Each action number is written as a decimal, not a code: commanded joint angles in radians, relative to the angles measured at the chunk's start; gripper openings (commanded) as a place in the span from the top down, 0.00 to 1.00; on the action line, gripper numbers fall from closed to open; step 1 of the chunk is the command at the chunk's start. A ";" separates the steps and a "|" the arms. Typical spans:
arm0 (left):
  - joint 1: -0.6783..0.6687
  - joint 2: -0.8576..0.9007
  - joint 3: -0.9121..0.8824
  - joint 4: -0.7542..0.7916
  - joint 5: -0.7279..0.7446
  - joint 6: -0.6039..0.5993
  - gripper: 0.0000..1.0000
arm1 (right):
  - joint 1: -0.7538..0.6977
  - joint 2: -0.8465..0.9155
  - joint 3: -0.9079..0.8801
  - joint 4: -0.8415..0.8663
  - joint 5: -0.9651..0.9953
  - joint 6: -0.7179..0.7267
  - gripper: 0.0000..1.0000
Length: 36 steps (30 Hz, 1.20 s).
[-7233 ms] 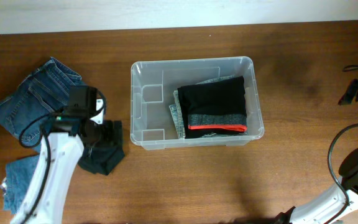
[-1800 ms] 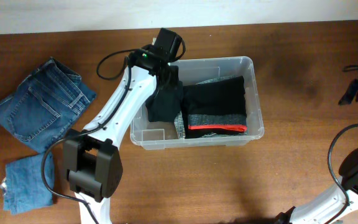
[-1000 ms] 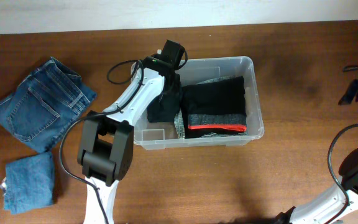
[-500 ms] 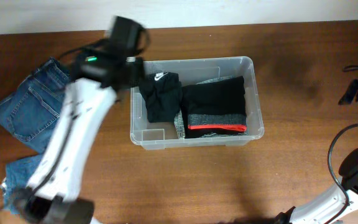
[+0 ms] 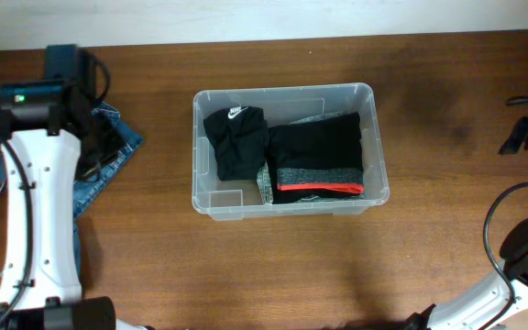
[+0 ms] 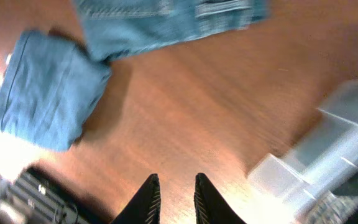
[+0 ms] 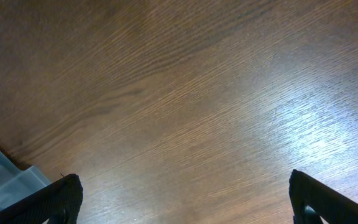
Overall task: Pack container
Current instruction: 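Withdraw the left gripper left toward the small blue denim item, then lower the left gripper and grasp the small blue denim item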
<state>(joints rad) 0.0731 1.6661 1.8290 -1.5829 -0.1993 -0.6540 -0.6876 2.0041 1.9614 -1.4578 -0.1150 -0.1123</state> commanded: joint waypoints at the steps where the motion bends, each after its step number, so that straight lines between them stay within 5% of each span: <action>1: 0.057 -0.006 -0.137 0.021 -0.008 -0.069 0.79 | 0.000 -0.006 0.000 0.000 -0.005 0.002 0.02; 10: 0.261 -0.006 -0.626 0.271 -0.008 -0.072 0.77 | 0.000 -0.006 0.000 0.000 -0.005 0.002 0.02; 26: 0.731 -0.037 -0.638 0.207 -0.038 -0.121 0.82 | 0.000 -0.006 0.000 0.000 -0.005 0.002 0.02; 35: 0.896 -0.060 -0.678 0.235 0.054 -0.122 0.57 | 0.000 -0.006 0.000 0.000 -0.005 0.002 0.02; 36: 0.896 -0.060 -0.696 0.249 0.056 -0.122 0.44 | 0.000 -0.006 0.000 0.000 -0.005 0.002 0.02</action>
<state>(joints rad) 0.9661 1.6257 1.1748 -1.3529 -0.1669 -0.7708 -0.6876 2.0041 1.9610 -1.4578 -0.1150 -0.1116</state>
